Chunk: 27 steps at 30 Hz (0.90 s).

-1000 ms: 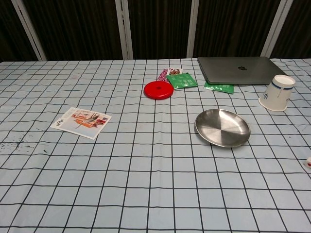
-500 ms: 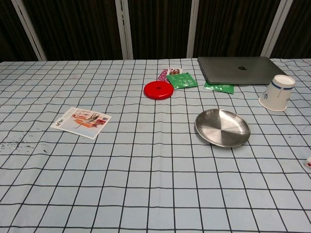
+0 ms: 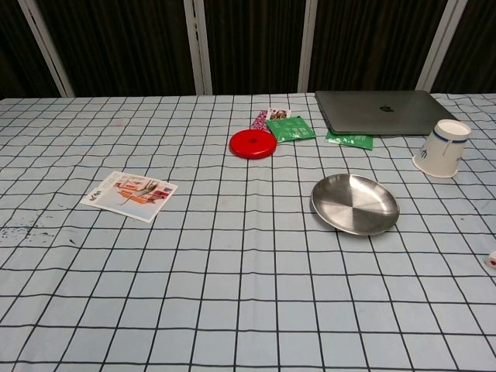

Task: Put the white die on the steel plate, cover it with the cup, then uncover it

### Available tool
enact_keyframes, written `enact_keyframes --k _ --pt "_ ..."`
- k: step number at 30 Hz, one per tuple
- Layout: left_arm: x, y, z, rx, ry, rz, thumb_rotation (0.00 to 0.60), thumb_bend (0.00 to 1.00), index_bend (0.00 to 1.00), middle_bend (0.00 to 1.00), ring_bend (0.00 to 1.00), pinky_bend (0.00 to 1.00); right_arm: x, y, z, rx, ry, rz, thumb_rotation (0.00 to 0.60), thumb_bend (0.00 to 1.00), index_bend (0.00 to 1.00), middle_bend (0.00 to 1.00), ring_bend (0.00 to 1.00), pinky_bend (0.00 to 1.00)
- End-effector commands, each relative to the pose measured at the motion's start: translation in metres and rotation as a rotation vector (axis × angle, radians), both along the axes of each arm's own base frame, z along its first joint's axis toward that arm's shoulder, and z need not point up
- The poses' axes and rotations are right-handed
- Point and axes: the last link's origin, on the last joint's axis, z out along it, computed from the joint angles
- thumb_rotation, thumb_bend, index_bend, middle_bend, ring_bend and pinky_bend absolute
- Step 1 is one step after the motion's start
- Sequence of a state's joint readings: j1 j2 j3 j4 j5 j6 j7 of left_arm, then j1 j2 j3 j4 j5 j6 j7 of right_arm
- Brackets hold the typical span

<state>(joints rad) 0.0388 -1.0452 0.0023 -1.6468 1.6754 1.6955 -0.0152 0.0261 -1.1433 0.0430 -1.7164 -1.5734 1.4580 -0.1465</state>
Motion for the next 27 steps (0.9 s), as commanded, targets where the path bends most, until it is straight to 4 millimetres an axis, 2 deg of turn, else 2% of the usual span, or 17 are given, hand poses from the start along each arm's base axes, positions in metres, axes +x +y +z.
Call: enact_keyframes --k 1,6,14,21,27 --pt "0.0 0.001 -0.002 -0.008 0.007 0.0 0.6 0.27 0.19 0.0 0.0 0.13 -0.003 -0.026 -0.02 0.084 0.053 0.024 0.6 0.2 0.38 0.14 0.13 0.0" --pt "0.001 0.002 -0.004 -0.01 0.014 0.005 0.6 0.27 0.19 0.0 0.0 0.13 -0.005 -0.049 -0.034 0.116 0.083 0.073 0.6 0.2 0.42 0.16 0.14 0.0" --pt "0.002 0.004 -0.008 -0.02 0.029 0.01 0.6 0.27 0.19 0.0 0.0 0.13 -0.009 -0.072 -0.051 0.172 0.136 0.163 0.6 0.22 0.43 0.17 0.15 0.0" --pt "0.003 0.006 -0.012 -0.023 0.044 0.018 0.6 0.27 0.19 0.0 0.0 0.13 -0.022 -0.072 -0.063 0.223 0.145 0.179 0.6 0.24 0.43 0.17 0.15 0.0" --pt "0.005 0.006 -0.016 -0.032 0.058 0.015 0.6 0.27 0.19 0.0 0.0 0.13 -0.026 -0.071 -0.07 0.261 0.156 0.212 0.6 0.24 0.43 0.17 0.15 0.0"
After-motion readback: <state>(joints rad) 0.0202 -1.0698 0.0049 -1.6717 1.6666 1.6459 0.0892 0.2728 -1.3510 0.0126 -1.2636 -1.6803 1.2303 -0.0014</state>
